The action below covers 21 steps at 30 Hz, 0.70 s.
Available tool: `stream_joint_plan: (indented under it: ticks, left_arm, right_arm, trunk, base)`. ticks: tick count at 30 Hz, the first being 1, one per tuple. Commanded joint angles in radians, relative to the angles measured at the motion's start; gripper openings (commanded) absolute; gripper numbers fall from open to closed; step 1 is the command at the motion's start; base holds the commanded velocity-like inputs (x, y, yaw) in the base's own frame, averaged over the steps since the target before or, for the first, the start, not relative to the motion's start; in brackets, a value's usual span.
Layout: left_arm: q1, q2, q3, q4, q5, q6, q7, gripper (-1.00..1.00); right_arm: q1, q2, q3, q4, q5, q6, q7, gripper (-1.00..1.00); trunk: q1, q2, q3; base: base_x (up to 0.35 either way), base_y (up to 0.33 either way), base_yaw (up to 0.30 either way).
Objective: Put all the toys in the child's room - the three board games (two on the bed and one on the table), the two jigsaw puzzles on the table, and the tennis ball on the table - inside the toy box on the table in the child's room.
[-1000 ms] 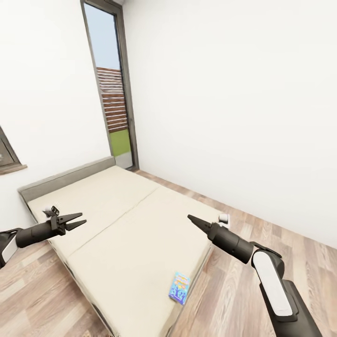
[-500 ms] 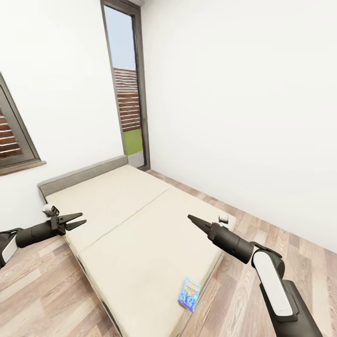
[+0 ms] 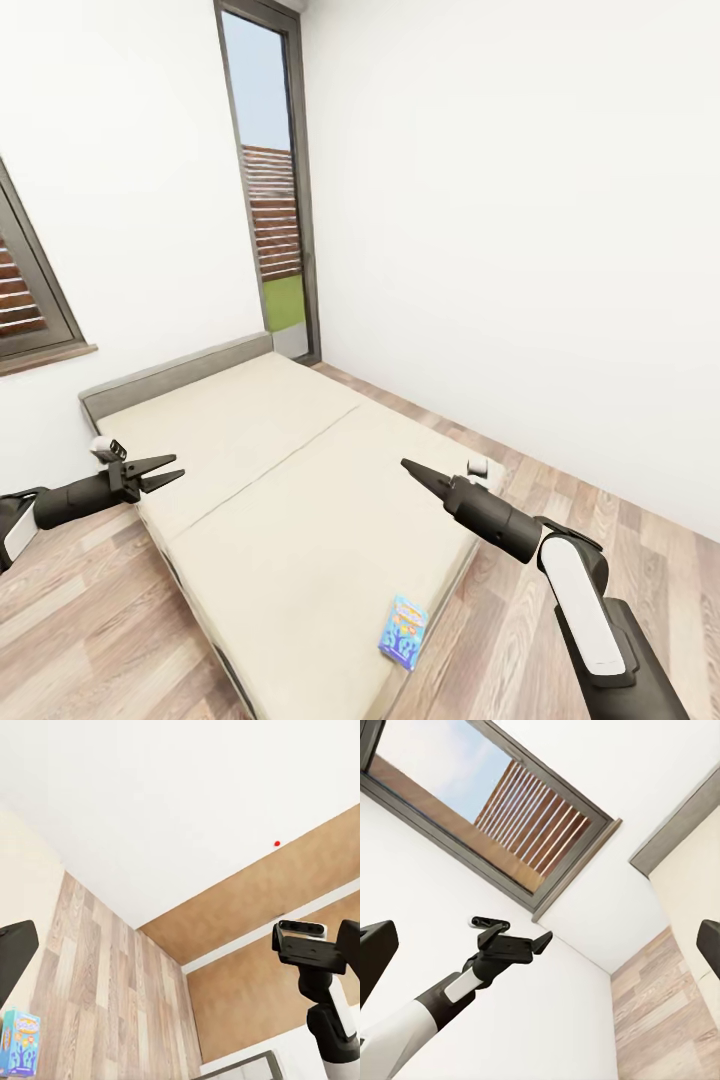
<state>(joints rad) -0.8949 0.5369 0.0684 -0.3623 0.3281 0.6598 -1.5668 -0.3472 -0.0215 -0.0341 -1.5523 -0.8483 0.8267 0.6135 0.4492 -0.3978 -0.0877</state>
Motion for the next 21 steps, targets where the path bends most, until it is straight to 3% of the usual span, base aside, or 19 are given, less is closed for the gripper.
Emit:
stream_joint_plan:
  ticks: [1,9,21]
  left_arm:
    - [-0.001,0.000,0.001,0.000,-0.001,0.011,-0.004,1.00]
    - [-0.001,0.000,0.001,0.000,-0.001,0.011,-0.004,1.00]
    - [-0.001,0.000,0.001,-0.001,-0.001,0.011,-0.004,1.00]
  right_arm:
    - [-0.001,0.000,-0.001,0.000,-0.002,0.006,0.002,1.00]
    - [-0.001,0.000,-0.001,0.000,-0.001,0.006,0.002,1.00]
    - [-0.001,0.001,-0.001,0.000,0.000,0.006,0.002,1.00]
  trunk:
    - [0.001,-0.002,-0.002]
    - [0.001,-0.002,-0.002]
    - [0.001,-0.002,-0.002]
  base:
    - [0.058,-0.054,0.028]
    - [0.020,-0.060,0.159]
    - [0.001,-0.228,0.276]
